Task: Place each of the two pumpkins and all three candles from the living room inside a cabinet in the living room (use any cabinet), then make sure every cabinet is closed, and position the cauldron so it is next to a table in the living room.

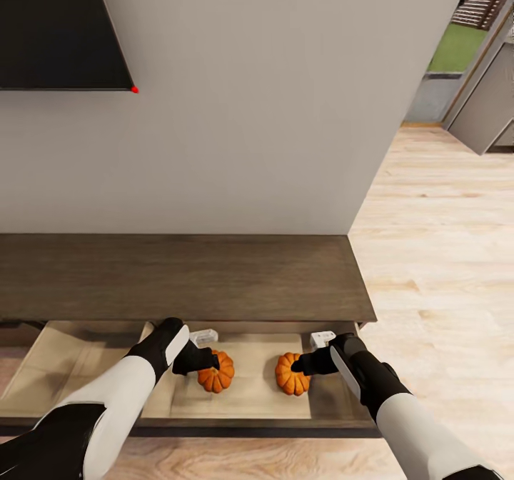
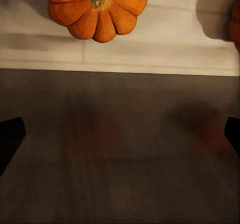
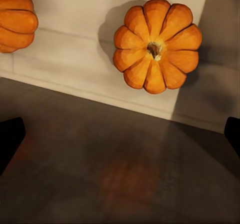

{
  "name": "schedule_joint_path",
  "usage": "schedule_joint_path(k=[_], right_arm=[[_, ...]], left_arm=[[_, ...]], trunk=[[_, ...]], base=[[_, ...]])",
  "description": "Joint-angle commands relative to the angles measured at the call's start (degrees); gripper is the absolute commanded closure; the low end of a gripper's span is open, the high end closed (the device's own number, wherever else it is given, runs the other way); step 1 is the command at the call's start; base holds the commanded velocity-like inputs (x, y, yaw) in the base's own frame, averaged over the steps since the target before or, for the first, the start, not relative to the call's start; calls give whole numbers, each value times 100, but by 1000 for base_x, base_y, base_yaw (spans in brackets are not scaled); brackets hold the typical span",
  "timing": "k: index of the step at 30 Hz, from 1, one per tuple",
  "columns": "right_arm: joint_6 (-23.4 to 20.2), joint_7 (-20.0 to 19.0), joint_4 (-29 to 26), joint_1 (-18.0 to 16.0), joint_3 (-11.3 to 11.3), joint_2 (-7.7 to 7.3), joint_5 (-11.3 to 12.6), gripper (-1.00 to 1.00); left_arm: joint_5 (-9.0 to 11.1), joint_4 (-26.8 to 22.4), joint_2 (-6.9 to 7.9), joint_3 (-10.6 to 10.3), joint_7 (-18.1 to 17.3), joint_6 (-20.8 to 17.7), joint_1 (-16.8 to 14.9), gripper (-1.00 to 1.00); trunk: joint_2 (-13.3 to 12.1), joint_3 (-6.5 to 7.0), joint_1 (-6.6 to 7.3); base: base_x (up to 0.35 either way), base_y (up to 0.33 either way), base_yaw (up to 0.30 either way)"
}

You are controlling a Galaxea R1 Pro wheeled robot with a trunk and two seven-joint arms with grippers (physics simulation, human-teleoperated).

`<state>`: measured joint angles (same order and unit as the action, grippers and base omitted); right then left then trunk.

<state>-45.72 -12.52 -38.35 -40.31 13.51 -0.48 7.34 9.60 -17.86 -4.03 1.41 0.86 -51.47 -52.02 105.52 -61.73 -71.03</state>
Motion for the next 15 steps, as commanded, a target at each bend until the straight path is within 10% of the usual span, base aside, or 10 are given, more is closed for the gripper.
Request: schedule_joint_path(k=[1,15], right_arm=[[-25,23,-6,-3,20,-5,49,-100],[-26,22,-6,-3,20,-5,49,-100]], left_arm=[[12,-7,-1,13,9,-27,-1,-100],[14,-1,7,9,10,-30,-1,-100]], trunk=[[2,6,0],[2,134,0]], base=[[0,0,0],[0,0,0]])
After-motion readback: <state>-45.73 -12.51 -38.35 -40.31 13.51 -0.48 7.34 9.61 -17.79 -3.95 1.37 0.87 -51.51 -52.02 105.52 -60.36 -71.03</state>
